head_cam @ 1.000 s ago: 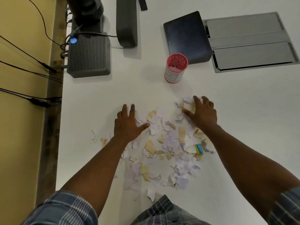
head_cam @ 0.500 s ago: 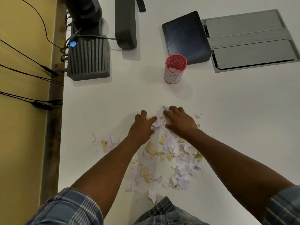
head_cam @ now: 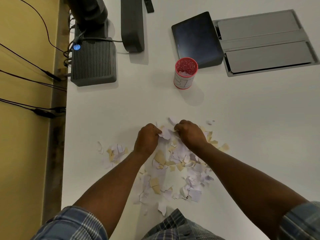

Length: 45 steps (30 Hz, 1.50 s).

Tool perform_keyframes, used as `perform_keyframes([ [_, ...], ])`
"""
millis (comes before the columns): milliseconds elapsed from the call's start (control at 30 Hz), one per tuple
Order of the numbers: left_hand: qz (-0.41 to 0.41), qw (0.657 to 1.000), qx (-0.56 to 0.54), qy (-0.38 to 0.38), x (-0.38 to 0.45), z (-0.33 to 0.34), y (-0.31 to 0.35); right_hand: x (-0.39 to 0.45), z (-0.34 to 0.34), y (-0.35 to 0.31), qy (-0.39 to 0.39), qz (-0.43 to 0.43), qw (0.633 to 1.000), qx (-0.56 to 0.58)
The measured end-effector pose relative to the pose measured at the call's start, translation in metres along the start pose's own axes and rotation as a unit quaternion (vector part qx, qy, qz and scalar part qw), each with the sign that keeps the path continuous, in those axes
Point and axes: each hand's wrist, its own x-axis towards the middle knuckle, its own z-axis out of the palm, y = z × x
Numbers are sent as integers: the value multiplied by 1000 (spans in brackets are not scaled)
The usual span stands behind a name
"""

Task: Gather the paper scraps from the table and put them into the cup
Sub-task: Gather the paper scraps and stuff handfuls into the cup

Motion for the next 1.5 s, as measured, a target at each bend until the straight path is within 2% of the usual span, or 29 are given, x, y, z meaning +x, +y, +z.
perform_keyframes([
  [200,-26,990,-104,93,18,-23,12,9,-22,3,103,69,982,141],
  [333,-49,980,-159,106,40,-41,26,17,-53,7,186,118,953,208],
  [600,-66,966,-223,115,110,-65,75,55,-114,31,278,190,890,307],
  [767,-5,972,-194,131,164,-68,126,63,-127,47,306,225,865,328],
  [900,22,992,-68,108,197,-53,148,62,-127,56,320,233,852,342],
  [1067,38,995,89,4,217,-40,148,63,-127,62,326,237,846,350],
  [1267,57,995,77,-37,215,-51,145,81,-126,60,305,223,862,339],
  [1400,53,998,29,6,204,-64,134,103,-131,58,317,198,869,325],
  [1500,30,997,-32,61,186,-71,115,122,-135,53,308,172,892,283],
])
